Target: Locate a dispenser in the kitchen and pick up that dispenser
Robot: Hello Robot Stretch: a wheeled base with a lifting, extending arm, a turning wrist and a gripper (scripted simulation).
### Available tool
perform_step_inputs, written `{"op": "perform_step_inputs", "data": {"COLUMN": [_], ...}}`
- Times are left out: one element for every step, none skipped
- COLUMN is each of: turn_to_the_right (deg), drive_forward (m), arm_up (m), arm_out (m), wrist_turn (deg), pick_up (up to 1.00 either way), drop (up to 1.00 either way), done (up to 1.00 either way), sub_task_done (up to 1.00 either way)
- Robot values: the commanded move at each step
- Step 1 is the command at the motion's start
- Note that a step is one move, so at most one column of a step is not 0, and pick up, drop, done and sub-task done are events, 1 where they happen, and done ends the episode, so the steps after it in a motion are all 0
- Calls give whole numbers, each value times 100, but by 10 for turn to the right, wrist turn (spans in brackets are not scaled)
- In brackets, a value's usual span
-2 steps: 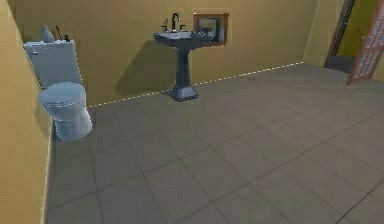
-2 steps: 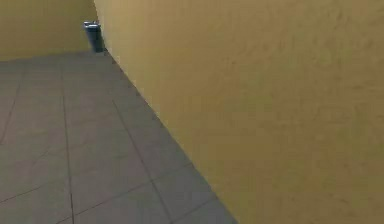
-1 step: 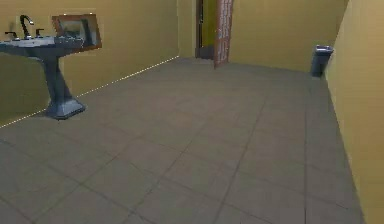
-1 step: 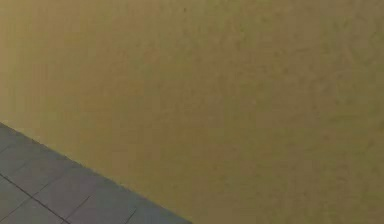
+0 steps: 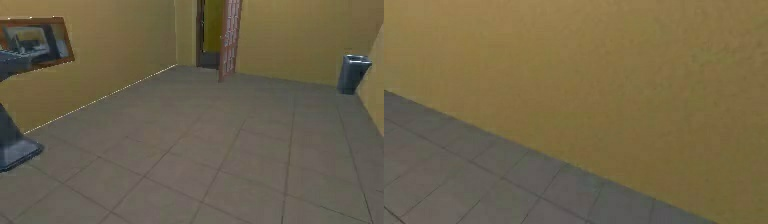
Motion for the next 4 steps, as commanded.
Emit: {"op": "perform_step_inputs", "data": {"turn_to_the_right": [0, 30, 0, 0], "drive_forward": [100, 0, 100, 100], "arm_up": [0, 0, 0, 0], "arm_out": [0, 0, 0, 0], "wrist_turn": [0, 0, 0, 0], "pick_up": [0, 0, 0, 0], "drop": [0, 0, 0, 0], "done": [0, 0, 0, 0], "sub_task_done": [0, 0, 0, 0]}}
